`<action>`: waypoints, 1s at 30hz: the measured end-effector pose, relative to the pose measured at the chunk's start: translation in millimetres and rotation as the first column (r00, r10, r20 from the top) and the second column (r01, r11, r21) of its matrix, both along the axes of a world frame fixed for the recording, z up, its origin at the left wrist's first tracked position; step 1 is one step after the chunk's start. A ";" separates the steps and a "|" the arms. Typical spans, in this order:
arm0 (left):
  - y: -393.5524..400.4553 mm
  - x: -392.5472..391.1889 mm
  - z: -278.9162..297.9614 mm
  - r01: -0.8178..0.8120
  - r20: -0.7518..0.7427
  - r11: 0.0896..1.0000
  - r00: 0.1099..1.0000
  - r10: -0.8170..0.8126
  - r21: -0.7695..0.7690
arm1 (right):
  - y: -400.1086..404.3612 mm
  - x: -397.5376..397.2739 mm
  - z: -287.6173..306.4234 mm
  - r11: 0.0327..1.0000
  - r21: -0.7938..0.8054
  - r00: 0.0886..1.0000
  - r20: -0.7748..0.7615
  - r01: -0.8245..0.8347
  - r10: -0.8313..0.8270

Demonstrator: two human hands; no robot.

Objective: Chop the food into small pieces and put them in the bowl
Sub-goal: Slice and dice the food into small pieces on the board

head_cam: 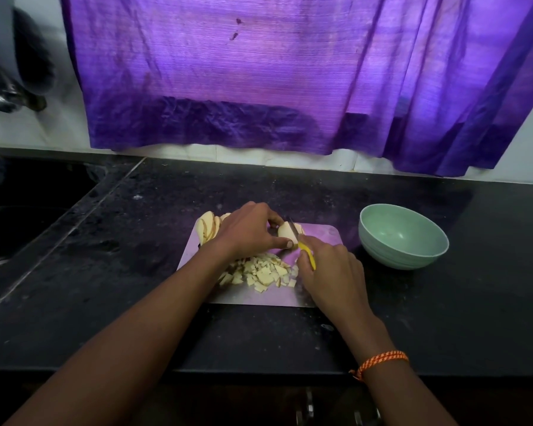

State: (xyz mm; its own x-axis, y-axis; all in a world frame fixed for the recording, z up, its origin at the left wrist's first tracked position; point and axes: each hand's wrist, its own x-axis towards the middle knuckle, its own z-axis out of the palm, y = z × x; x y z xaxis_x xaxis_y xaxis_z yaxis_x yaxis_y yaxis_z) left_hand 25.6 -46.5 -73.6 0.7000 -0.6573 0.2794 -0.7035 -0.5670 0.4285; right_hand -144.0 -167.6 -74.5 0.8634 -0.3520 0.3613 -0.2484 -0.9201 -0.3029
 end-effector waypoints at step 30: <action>-0.2 -4.8 1.5 -0.014 0.019 0.999 1.000 0.013 0.041 | -12.5 -40.9 -7.8 1.000 0.003 0.999 -0.021 -0.030 0.030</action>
State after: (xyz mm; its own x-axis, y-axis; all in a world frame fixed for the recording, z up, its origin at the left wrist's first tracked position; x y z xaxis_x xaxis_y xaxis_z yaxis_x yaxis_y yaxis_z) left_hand 20.9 -46.7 -72.1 0.7040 -0.6588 0.2653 -0.7030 -0.5935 0.3917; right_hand -184.9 -180.1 -82.3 0.8811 -0.3267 0.3419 -0.2268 -0.9264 -0.3007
